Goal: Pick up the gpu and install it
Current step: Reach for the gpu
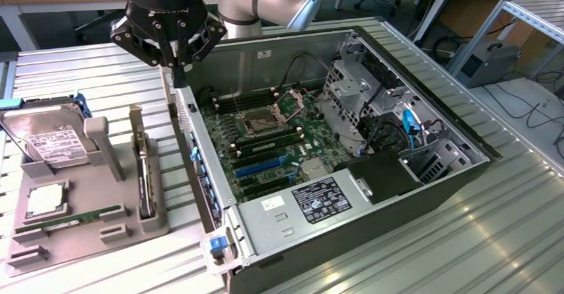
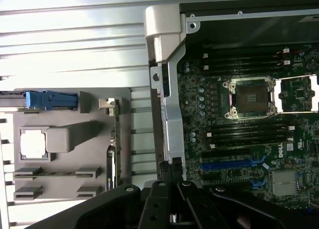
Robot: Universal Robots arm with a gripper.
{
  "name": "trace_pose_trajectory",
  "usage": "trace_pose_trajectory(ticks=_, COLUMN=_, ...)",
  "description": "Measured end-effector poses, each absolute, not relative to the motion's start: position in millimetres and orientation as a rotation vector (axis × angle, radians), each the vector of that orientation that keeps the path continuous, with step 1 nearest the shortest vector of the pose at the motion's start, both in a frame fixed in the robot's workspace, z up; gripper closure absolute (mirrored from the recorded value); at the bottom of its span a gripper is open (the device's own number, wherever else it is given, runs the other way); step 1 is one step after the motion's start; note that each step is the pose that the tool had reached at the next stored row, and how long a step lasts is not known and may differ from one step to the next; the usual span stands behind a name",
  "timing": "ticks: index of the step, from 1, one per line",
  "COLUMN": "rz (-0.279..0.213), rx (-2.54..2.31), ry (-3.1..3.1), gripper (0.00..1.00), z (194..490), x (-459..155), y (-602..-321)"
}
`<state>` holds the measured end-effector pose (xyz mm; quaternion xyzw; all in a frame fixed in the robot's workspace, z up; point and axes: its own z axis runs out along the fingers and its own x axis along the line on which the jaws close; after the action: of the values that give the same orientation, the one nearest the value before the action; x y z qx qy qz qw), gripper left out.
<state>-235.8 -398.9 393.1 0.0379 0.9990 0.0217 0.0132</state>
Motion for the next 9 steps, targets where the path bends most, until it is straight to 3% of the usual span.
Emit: trace_pose_trajectory(ticks=9, rz=0.068, rx=0.118, ry=3.112, gripper=0.89, z=393.1, x=-240.3, y=-398.9)
